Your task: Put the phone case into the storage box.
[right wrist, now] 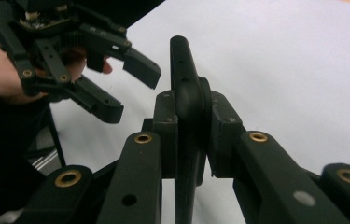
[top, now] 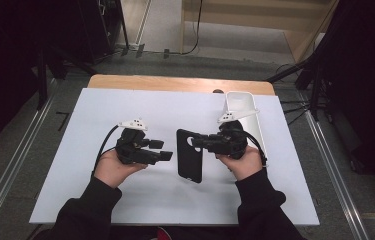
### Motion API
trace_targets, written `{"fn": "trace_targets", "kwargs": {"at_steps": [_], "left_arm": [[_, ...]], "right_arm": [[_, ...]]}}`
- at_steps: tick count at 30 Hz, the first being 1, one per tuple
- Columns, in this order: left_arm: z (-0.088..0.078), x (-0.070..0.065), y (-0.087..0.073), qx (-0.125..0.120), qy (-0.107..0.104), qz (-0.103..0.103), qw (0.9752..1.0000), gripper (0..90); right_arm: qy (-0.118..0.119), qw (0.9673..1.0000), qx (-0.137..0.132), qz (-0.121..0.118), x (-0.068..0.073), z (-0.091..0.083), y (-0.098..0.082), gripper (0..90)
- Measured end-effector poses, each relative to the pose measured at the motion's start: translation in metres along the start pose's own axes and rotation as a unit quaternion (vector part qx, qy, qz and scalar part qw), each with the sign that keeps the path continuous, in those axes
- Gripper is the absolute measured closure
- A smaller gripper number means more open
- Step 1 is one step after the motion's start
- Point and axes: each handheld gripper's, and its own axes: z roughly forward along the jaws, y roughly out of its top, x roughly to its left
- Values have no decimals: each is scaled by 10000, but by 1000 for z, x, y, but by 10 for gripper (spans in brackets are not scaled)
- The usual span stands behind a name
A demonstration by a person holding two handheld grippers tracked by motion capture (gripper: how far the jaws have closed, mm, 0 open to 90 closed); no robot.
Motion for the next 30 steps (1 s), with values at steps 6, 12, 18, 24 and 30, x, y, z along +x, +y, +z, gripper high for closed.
{"fn": "trace_targets", "kwargs": {"at_steps": [6,12,18,24,30], "left_arm": [[-3,-3,2,-33,-77,369,9993,400],[-4,-3,5,27,-338,442,9984,397],[-3,-3,6,109,-434,499,9978,395],[0,-6,6,222,-444,624,9968,395],[1,-8,6,245,-537,632,9963,395]], "right_arm": [[201,9996,65,-170,1,-2,0,745],[408,9981,188,-415,2,1,-2,745],[683,9954,310,-591,4,5,-4,745],[883,9921,407,-796,7,10,-5,744],[998,9895,514,-907,7,12,-6,744]]}}
